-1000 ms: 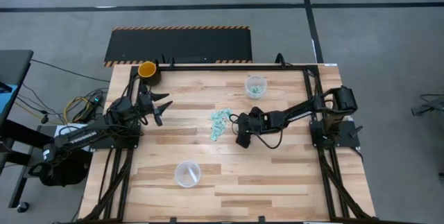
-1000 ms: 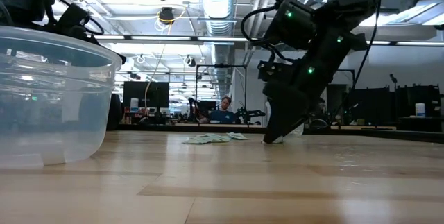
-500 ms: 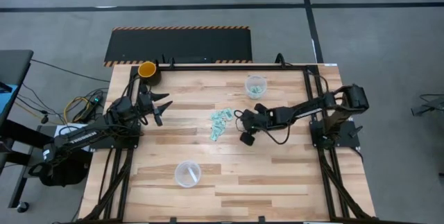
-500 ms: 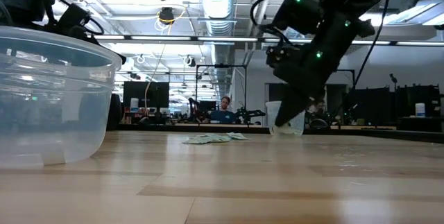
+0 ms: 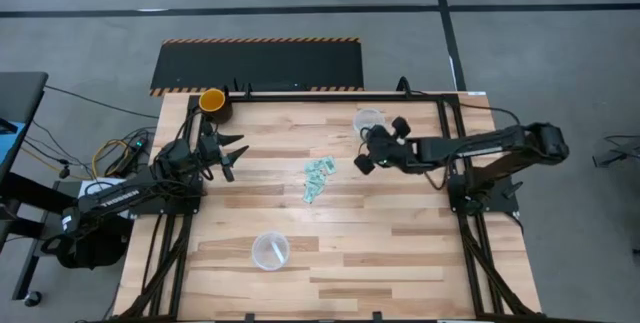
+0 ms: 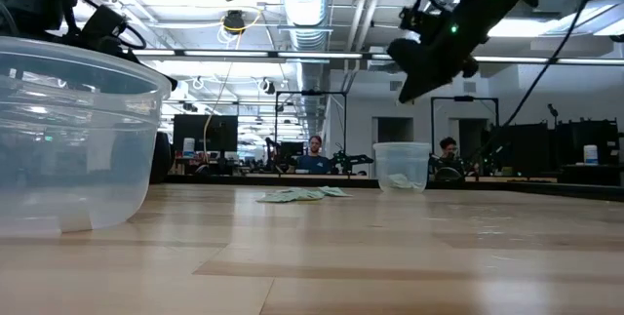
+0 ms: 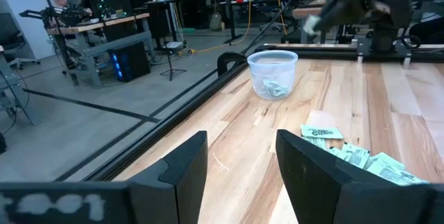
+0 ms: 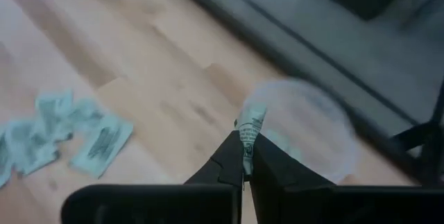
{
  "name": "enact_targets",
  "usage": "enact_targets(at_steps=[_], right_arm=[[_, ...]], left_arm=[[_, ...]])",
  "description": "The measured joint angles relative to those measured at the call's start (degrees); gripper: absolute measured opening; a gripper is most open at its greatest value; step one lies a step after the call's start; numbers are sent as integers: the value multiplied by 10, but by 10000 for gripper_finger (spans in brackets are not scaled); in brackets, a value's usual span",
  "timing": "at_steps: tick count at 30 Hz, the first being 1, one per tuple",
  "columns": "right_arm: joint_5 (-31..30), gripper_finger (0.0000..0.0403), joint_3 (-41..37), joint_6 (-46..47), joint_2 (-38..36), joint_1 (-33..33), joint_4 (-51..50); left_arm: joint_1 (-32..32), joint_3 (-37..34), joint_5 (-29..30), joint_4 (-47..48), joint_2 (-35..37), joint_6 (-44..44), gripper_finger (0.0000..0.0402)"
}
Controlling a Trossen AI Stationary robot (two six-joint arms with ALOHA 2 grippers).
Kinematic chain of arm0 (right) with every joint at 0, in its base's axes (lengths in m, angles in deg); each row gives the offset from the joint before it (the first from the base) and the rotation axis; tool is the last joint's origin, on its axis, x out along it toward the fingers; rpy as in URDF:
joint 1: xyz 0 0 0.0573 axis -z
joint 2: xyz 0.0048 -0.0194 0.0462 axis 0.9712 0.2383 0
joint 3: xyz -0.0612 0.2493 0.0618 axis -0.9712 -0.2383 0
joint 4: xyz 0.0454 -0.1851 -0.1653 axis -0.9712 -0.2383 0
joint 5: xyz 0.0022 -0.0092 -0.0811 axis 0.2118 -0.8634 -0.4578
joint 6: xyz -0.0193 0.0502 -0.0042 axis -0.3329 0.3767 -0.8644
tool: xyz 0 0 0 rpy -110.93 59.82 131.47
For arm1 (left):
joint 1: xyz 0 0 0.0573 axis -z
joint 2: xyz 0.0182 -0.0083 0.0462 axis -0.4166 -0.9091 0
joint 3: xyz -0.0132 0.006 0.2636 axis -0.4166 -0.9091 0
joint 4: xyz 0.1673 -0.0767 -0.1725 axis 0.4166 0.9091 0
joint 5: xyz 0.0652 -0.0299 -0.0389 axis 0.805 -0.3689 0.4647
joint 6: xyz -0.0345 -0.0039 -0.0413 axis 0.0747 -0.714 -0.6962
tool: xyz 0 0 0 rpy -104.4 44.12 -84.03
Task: Pick and place Stevia / Truvia into bins
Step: Put the stevia packet into the top container
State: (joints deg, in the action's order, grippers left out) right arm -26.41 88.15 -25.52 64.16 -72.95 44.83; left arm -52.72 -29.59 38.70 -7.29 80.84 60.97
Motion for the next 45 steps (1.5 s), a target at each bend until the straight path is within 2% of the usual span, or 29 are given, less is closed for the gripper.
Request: enact_targets(at_steps=[3,7,16,23,28,36,41,45], right_arm=[[-2,18,0,-29,-15,17,1],[-2,59,1,-45,-15,49,3],[0,158,1,-42,46,113,15],[25,218,1,-42,85,106,55],[54,228,1,-65,85,60,123],[61,213,1,-158,88,-40,216],[114,201,1,-191,89,-79,210],[142,191,1,-192,89,-85,208]], left_arm=[[0,0,0,0,0,0,163],[0,0,0,0,0,0,163],[0,0,0,0,0,0,163],[0,0,0,0,0,0,163],[0,0,0,0,0,0,163],[0,0,0,0,0,0,163],[0,0,-1,0,0,0,163],[0,0,0,0,0,0,163]])
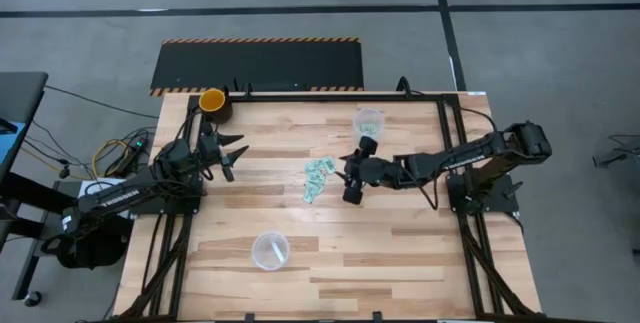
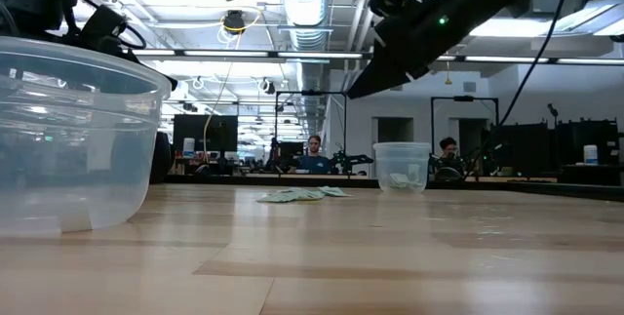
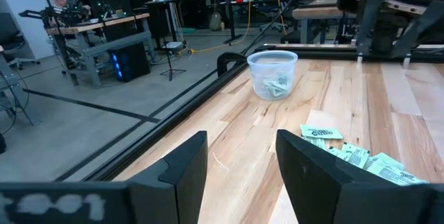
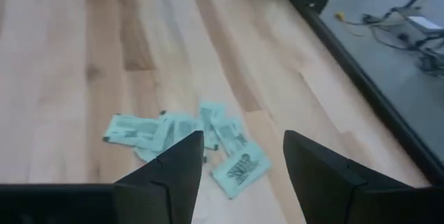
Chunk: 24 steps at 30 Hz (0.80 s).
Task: Pick and place Stevia / Truvia into bins
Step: Put the stevia packet into the top container
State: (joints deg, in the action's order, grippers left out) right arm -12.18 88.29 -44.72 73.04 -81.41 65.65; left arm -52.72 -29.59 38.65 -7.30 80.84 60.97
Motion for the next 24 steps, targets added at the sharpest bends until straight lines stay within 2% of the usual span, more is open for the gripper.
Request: enact_targets(at_steps=[3,9,16,21,24], right_arm=[[29,184,0,0,4,12,-5],[84,173,1,11,71,55,16],[101,171,1,15,164,88,76],[176,169,15,16,203,100,78],[189,164,26,23,225,102,80]], left_arm=[[0,0,0,0,0,0,163],[0,0,0,0,0,0,163],[0,0,0,0,0,0,163],[0,0,0,0,0,0,163],[0,0,0,0,0,0,163]])
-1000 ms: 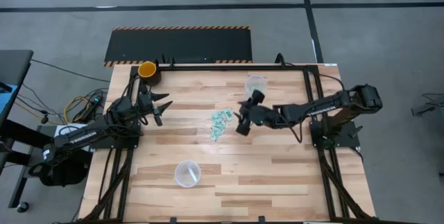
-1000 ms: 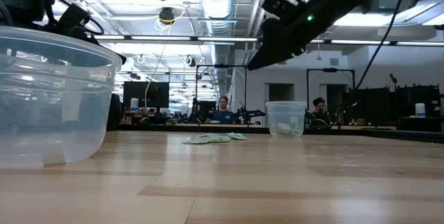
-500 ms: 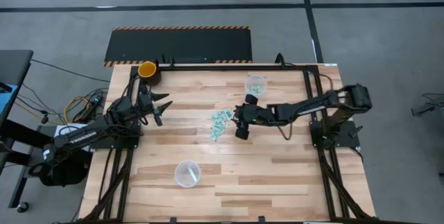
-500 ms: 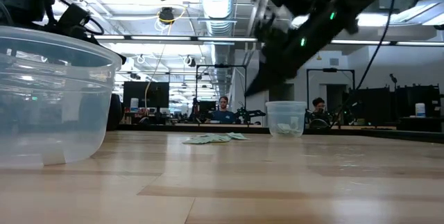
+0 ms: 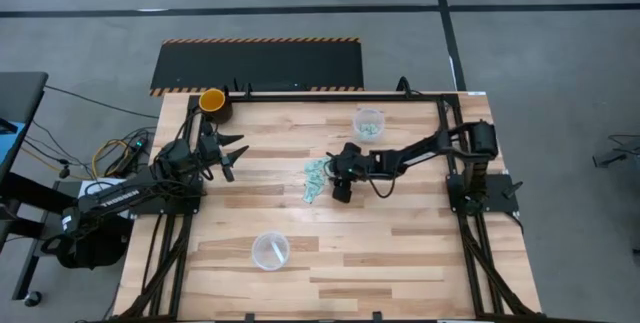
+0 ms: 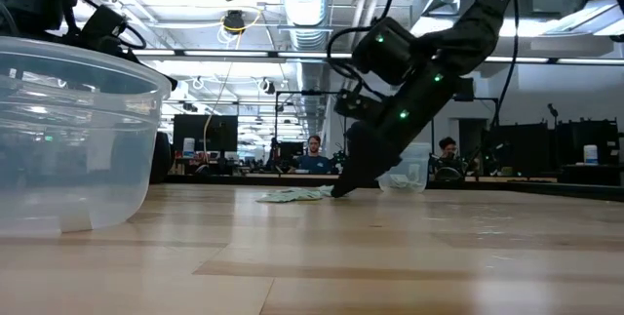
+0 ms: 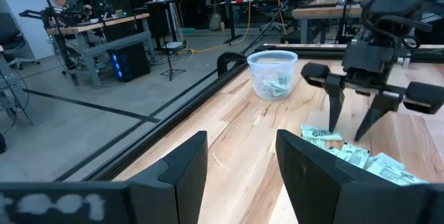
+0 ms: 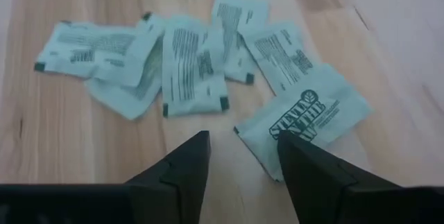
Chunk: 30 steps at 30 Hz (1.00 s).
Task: Pick and place Stevia / Truvia into bins
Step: Put the stevia packet into the top container
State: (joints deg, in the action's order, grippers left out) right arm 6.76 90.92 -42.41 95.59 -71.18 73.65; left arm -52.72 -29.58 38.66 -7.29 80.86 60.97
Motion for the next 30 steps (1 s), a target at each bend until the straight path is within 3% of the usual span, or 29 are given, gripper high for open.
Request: enact_targets(at_steps=[7,17,22,30], right_arm=[[-5,131,11,33,39,13,15],[-13,11,11,54,43,14,17],[-19,13,10,79,43,5,18],[-104,3,12,83,40,-33,11]], left_arm=[[0,0,0,0,0,0,163],[0,0,0,0,0,0,163],[0,0,0,0,0,0,163],[0,0,0,0,0,0,163]])
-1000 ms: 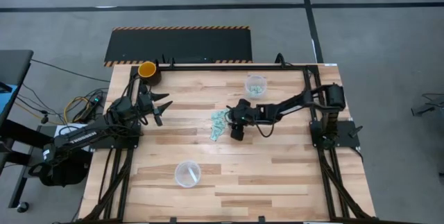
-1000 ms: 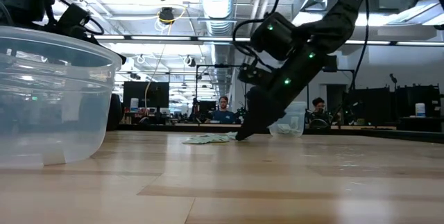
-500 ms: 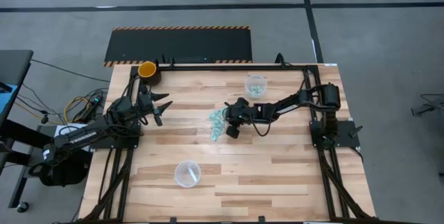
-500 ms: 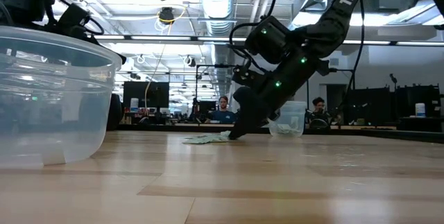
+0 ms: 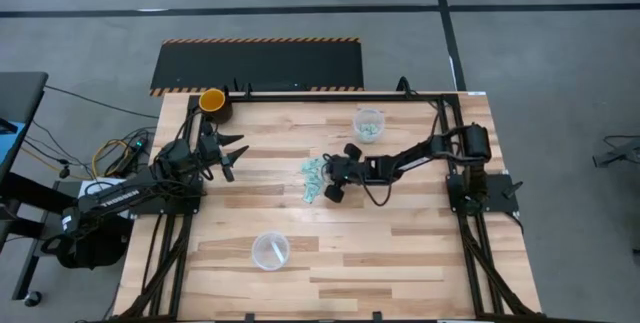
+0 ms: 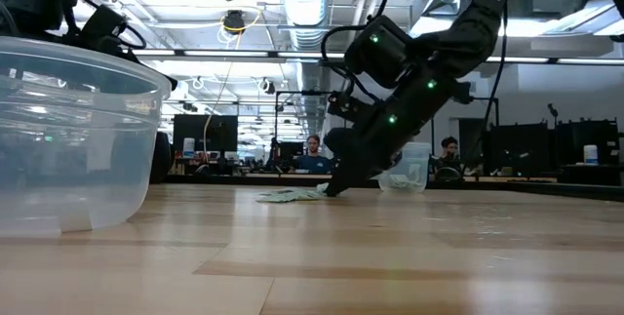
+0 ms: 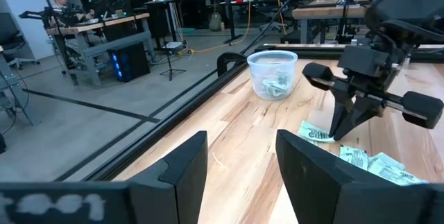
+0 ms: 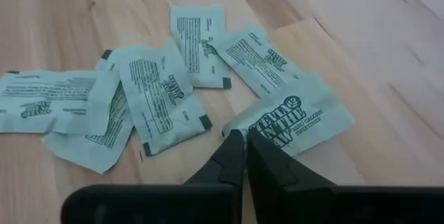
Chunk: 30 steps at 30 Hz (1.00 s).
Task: Pick and place Stevia / Truvia into bins
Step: Put the stevia packet into the top container
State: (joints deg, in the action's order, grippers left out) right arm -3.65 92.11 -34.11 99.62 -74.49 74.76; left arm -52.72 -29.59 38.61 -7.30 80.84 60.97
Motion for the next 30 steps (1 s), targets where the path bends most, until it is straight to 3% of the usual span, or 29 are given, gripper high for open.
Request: enact_targets(at_steps=[7,14,24,26,30], right_arm=[[-68,1,-7,-5,-50,-34,-47],[-190,1,-3,-17,-120,-69,-69],[-458,0,-2,-46,-209,-83,-96],[-476,0,-2,-29,-221,-75,-123],[-445,0,-2,20,-236,-48,-182]], left_arm=[[0,0,0,0,0,0,163],[0,0,0,0,0,0,163],[0,0,1,0,0,0,163],[0,0,1,0,0,0,163],[0,0,1,0,0,0,163]])
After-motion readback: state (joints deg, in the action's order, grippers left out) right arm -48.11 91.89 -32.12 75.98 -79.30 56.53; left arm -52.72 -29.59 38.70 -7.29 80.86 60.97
